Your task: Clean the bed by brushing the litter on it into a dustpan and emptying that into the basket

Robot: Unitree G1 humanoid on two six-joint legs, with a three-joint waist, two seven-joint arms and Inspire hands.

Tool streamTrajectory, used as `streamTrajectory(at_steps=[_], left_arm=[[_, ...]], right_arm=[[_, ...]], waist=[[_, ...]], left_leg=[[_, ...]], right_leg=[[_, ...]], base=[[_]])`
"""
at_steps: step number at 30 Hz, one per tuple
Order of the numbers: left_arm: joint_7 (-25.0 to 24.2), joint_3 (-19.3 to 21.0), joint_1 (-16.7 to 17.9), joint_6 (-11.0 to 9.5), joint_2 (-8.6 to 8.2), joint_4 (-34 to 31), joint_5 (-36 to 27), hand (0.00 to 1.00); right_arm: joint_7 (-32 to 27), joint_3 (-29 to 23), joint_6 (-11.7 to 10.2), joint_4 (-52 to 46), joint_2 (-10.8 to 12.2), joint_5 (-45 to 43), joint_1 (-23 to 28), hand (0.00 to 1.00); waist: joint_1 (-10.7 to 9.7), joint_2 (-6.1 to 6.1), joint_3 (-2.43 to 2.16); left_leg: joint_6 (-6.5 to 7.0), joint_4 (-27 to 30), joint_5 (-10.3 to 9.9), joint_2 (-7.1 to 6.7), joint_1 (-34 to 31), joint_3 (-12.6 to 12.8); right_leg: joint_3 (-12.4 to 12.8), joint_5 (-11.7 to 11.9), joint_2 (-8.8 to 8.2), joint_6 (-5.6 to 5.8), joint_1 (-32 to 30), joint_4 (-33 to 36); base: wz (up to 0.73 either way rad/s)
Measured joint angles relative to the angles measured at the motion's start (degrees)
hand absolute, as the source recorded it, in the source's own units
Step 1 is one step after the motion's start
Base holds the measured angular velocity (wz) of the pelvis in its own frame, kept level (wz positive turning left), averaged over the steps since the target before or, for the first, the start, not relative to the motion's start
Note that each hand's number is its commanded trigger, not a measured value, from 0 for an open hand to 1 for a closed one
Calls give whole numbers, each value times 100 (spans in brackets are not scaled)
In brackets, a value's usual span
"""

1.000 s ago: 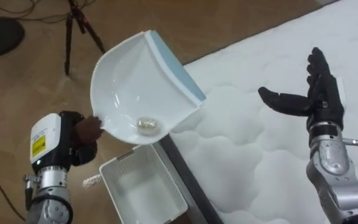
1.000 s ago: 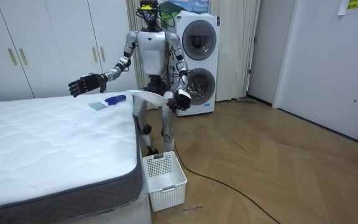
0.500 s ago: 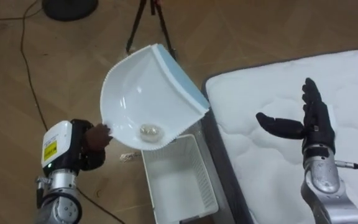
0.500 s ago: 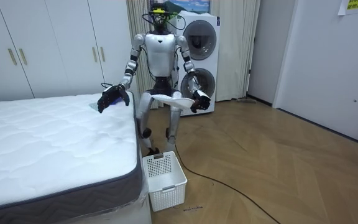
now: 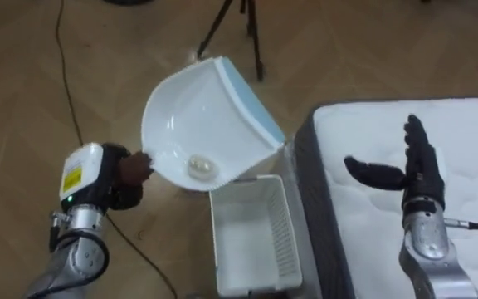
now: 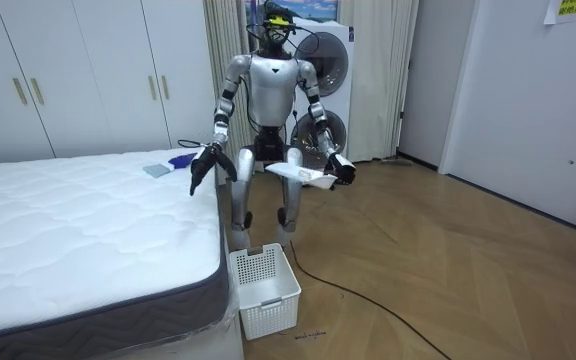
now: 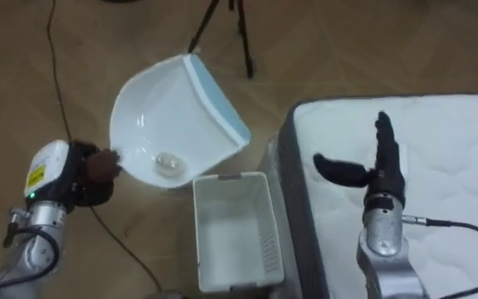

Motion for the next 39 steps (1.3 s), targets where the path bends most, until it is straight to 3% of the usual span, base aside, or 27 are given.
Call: streamTrajectory(at_steps=[4, 6, 8, 12, 17, 22, 26, 30, 32, 33, 36, 39], left_arm=[[2, 7, -164, 134, 10, 274, 1, 100], [-1, 7, -340, 182, 20, 570, 2, 100], [-1, 4, -348, 243, 43, 633, 3, 100], [-2, -22, -387, 272, 138, 816, 70, 100], [0, -305, -694, 327, 328, 841, 335, 100], [-9, -714, -907, 329, 688, 829, 465, 100], [-79, -869, -929, 498, 908, 832, 562, 100], [-237, -900, -944, 702, 925, 817, 567, 100], [-349, -907, -949, 785, 934, 806, 567, 100], [-365, -909, -948, 795, 937, 805, 567, 100], [-481, -986, -944, 807, 1029, 707, 703, 100], [-480, -1006, -952, 825, 1138, 630, 750, 100]], right_arm=[[0, 77, -8, 195, 14, -114, -96, 0], [1, 77, -15, 299, 12, -81, -222, 0], [13, 84, -24, 395, 11, -69, -303, 0], [25, 165, -19, 510, 2, -59, -361, 0], [16, 236, -18, 739, -6, -60, -641, 0], [19, 375, -13, 944, -22, 49, -721, 0], [17, 444, -13, 950, -113, 3, -723, 0], [21, 453, 7, 867, -321, -128, -728, 0], [24, 454, 8, 709, -422, -246, -730, 0], [24, 453, 4, 663, -442, -245, -741, 0], [21, 450, -54, 646, -487, -405, -824, 0], [17, 453, -114, 646, -490, -525, -882, 0]], waist=[[2, 78, 9], [-26, 73, 12], [-35, 72, 13], [-70, 130, 54], [-196, 274, 133], [-305, 344, 147], [-429, 566, 147], [-542, 736, 135], [-611, 905, 134], [-651, 953, 138], [-804, 1256, 134], [-845, 1368, 109]], left_leg=[[39, -411, 196, 54, 94, 234], [266, -741, 350, 67, 143, 407], [335, -901, 401, 81, 171, 480], [272, -928, 427, 155, 122, 484], [224, -863, 457, 172, -280, 503], [224, -783, 457, 157, -454, 558], [227, -792, 458, 126, -470, 670], [248, -831, 469, 42, -470, 857], [265, -850, 478, 25, -463, 927], [285, -871, 490, 12, -457, 953], [304, -918, 502, -54, -374, 1072], [297, -923, 506, -65, -294, 1226]], right_leg=[[91, -56, -13, -24, 59, -91], [183, -140, -6, -33, 21, -151], [178, -195, -5, -79, -24, -151], [167, -240, 66, -160, -92, -139], [175, -230, 57, -210, -553, 17], [153, -245, -17, -230, -819, 236], [205, -255, -72, -233, -944, 336], [264, -352, -242, -230, -1129, 639], [299, -367, -272, -232, -1184, 711], [321, -375, -288, -229, -1205, 736], [511, -468, -307, -232, -1241, 847], [680, -527, -318, -273, -1309, 1001]], base=[[33], [26], [8], [-1], [-1], [-2], [-7], [-1], [-9], [4], [-7], [-20]])
